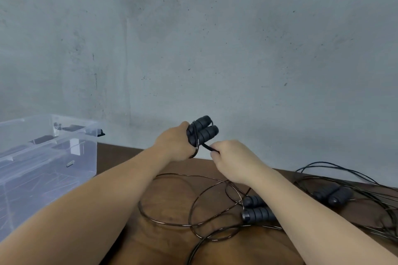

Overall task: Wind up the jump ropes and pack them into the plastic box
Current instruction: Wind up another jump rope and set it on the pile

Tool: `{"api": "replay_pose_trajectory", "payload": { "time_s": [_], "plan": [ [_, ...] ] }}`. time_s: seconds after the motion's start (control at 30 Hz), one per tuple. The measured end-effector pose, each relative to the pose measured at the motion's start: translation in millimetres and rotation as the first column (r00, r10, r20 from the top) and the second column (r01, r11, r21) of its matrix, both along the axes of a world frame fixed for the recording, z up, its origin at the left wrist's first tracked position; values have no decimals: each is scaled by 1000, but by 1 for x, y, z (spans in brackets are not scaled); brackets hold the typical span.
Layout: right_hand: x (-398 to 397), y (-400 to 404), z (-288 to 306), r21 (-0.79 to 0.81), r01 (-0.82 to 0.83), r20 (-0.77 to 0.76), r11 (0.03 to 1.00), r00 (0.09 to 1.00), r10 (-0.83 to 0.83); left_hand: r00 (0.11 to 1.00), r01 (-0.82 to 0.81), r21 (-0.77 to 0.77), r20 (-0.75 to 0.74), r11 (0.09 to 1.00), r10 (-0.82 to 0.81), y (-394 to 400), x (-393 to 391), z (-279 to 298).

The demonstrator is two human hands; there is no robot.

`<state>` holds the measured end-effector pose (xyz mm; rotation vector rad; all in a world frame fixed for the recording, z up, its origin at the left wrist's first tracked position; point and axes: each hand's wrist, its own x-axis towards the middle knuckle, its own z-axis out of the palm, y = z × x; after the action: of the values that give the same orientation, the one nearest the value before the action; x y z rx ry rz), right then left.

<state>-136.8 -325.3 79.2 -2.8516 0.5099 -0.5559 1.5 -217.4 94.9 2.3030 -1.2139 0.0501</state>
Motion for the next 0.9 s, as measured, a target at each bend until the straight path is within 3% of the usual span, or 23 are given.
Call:
{"api": "replay_pose_trajectory", "payload": {
  "time_s": [0.1,0.17,0.3,0.47,0.57,0.9],
  "plan": [
    [-7,8,18,-349,-62,-114,935,993,24,988,-3,130,153,992,-17,-3,-4,-11],
    [-10,9,36,-394,-97,-105,914,993,60,968,50,191,233,980,-94,-4,-10,-14],
    [-10,-12,56,16,-100,-70,995,992,101,927,236,282,222,930,-303,-1,-21,-11],
    [-10,-43,45,361,-56,-208,931,968,138,918,351,269,88,897,-386,4,-27,-6],
    [-12,-50,40,373,-23,-285,928,949,138,914,385,273,21,882,-406,1,-24,-7],
    [-14,-58,37,488,-77,-192,870,962,192,817,533,173,-361,828,-450,5,-14,3]
  ]
}}
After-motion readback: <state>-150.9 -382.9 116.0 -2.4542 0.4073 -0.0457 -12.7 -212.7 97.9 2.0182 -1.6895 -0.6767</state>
